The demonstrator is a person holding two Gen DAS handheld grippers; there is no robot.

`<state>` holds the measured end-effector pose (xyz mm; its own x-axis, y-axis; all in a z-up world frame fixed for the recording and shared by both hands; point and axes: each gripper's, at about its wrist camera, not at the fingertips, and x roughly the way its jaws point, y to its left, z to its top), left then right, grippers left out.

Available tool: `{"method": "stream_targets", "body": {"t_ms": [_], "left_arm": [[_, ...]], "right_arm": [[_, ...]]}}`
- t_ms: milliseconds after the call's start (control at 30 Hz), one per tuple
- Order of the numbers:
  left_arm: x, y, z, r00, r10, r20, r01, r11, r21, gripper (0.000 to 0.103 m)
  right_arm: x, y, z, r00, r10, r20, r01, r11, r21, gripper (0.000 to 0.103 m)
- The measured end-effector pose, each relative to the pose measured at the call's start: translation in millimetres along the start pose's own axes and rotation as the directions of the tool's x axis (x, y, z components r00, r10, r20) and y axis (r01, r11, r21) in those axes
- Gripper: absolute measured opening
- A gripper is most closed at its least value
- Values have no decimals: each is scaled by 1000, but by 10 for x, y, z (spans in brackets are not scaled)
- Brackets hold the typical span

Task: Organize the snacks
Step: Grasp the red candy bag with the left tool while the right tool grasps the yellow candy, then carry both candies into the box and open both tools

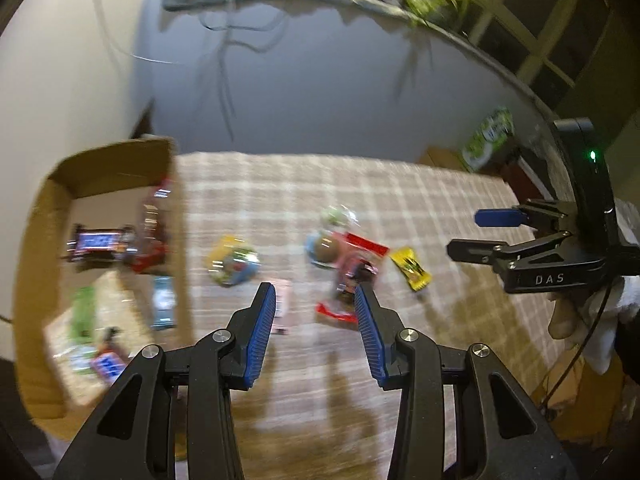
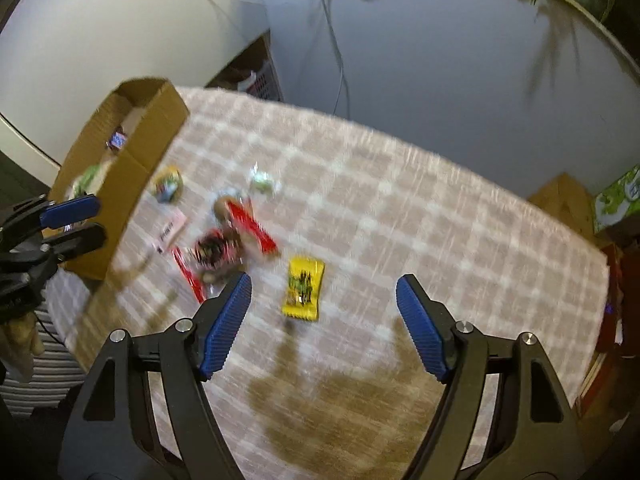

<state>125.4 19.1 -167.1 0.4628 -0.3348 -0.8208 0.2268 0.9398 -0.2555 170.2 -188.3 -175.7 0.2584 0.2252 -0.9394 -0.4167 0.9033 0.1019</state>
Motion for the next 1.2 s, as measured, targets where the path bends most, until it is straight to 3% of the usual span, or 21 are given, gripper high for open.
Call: {"method": "stream_targets", "body": {"t_ms": [233,367,600,733,833,1033,1200], "left_arm": [[430,-267,-4,996,-10,-85,17,997,75,40],[582,-322,15,994,-3,-113,15,994,106,40],[770,-412,47,990,26,-139,0,983,185,40],[904,-421,70,987,45,-157,-15,983,185,40],[1017,-411,45,983,56,-173,-22,981,192,40],[1024,-420,38,988,60,-141,-33,982,187,31],[969,-393,31,990,51,-133,-27,984,176,31]], "right_arm": [[293,71,-80,999,3,-48,-4,1000,-27,78],[461,66,-74,997,-3,-79,1,1000,-19,68],[608,90,-23,995,-14,-96,12,1000,-25,64],[723,154,11,993,-37,-112,32,998,-46,53],[745,187,23,993,-52,-108,45,997,-61,52],[731,235,16,991,-85,-105,77,994,-74,27],[711,173,10,993,-63,-100,58,997,-51,26]]}}
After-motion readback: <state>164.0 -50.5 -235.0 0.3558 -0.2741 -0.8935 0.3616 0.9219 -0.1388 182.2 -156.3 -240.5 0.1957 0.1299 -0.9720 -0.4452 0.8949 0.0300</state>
